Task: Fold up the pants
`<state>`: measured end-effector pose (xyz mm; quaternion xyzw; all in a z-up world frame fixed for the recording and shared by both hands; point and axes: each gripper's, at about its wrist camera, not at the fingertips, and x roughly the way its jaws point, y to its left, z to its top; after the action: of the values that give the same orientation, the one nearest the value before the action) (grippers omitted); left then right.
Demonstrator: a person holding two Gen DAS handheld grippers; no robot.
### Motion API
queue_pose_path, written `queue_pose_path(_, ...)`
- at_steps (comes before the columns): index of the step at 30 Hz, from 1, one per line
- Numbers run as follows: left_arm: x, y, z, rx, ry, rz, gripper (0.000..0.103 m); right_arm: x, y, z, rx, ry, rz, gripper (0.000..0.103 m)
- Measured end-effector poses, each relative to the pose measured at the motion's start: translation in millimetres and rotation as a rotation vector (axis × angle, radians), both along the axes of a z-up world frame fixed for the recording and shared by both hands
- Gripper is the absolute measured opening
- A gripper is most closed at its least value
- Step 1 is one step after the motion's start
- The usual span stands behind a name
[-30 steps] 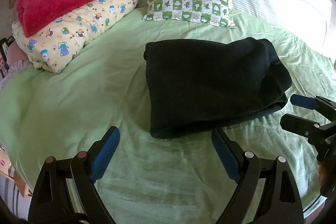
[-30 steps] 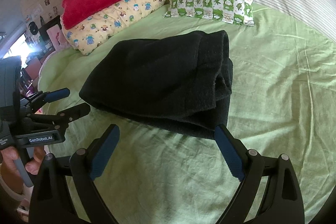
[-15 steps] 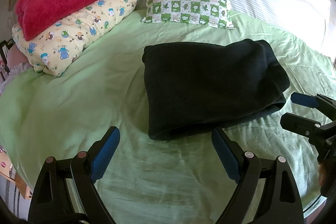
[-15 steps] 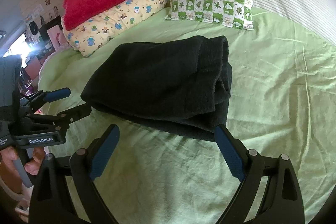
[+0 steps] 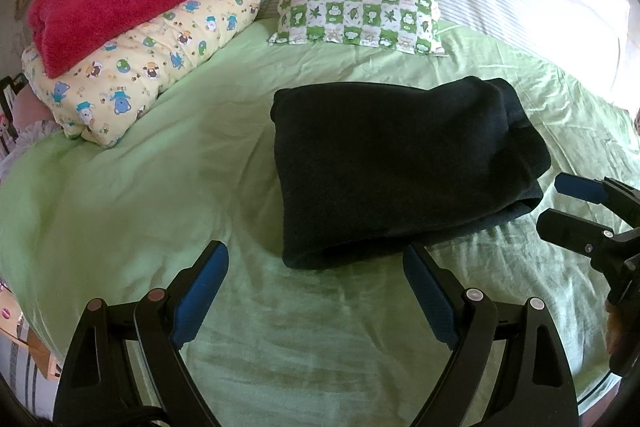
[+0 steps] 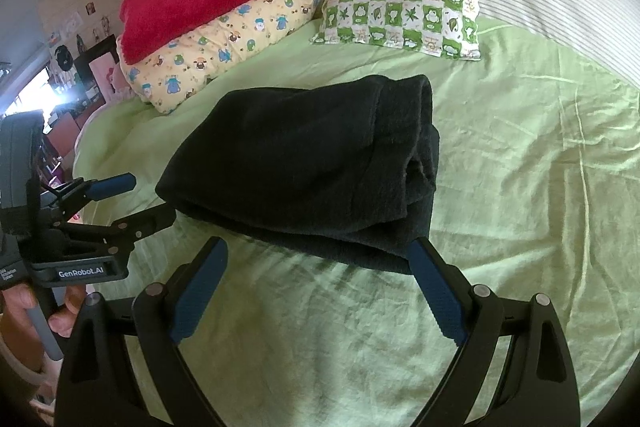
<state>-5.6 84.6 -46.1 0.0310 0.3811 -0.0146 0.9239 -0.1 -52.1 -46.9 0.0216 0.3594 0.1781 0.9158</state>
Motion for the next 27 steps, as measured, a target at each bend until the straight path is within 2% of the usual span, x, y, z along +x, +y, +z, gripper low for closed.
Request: queue_pose_path(27, 12, 2, 15, 0.01, -0.032, 0.026, 0.09, 7, 3, 15, 0.008, -0.037, 0.006, 0.092)
